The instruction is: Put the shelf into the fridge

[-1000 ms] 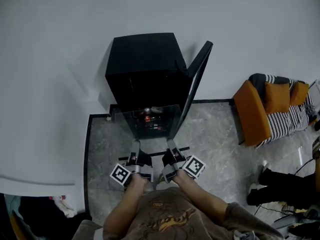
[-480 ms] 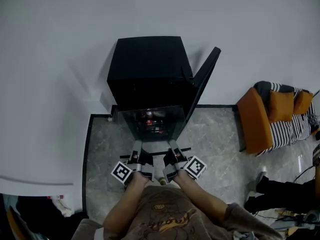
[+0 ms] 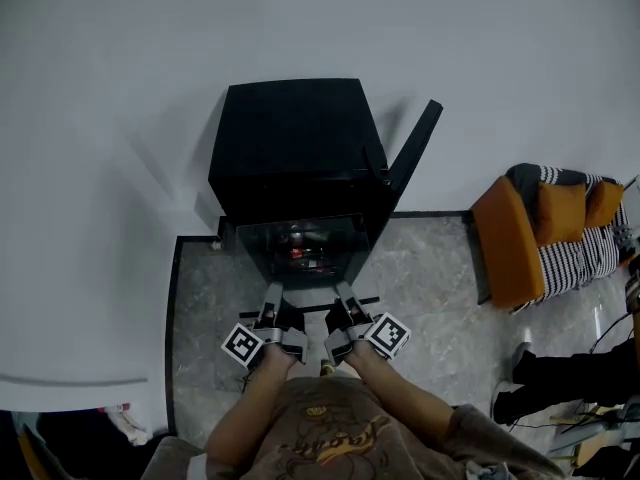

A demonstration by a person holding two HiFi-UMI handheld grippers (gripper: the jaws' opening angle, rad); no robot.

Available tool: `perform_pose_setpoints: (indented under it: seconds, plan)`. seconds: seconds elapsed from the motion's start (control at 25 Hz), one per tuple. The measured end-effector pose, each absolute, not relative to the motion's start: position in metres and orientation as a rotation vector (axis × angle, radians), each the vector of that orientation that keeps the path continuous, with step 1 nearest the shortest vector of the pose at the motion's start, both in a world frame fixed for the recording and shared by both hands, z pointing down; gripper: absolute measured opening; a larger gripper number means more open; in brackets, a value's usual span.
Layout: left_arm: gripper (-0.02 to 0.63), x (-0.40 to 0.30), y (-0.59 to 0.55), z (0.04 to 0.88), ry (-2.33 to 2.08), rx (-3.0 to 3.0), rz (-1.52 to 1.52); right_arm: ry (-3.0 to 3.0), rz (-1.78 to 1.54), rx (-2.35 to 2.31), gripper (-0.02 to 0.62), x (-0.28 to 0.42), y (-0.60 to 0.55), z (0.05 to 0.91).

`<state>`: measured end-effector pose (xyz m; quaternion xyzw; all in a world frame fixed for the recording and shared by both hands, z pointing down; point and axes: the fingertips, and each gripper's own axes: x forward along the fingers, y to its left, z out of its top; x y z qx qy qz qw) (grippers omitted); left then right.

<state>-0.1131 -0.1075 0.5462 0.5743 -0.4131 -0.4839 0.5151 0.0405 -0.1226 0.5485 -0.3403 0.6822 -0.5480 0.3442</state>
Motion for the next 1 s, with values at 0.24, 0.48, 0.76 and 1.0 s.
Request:
perform_pose_setpoints:
  seconds: [0.24, 0.48, 0.76, 1.0]
  plan:
    - [0.015, -0.117, -0.122, 0.553, -0.979, 1.367, -1.159, 1.773, -1.424, -0.899, 0.038, 0.037, -0.136, 0.556]
    - [0.015, -0.118, -0.137, 0.564, -0.984, 1.355, -1.143, 1.768, -1.430, -0.914, 0.038, 0.036, -0.151, 0.564]
    - [0.015, -0.122, -0.156, 0.568, -0.988, 1.355, -1.132, 1.773, -1.432, -0.929, 0.038, 0.033, -0.170, 0.569]
    - [0.015, -0.123, -0.170, 0.571, -0.980, 1.340, -1.133, 1.766, -1.434, -0.923, 0.038, 0.029, -0.185, 0.569]
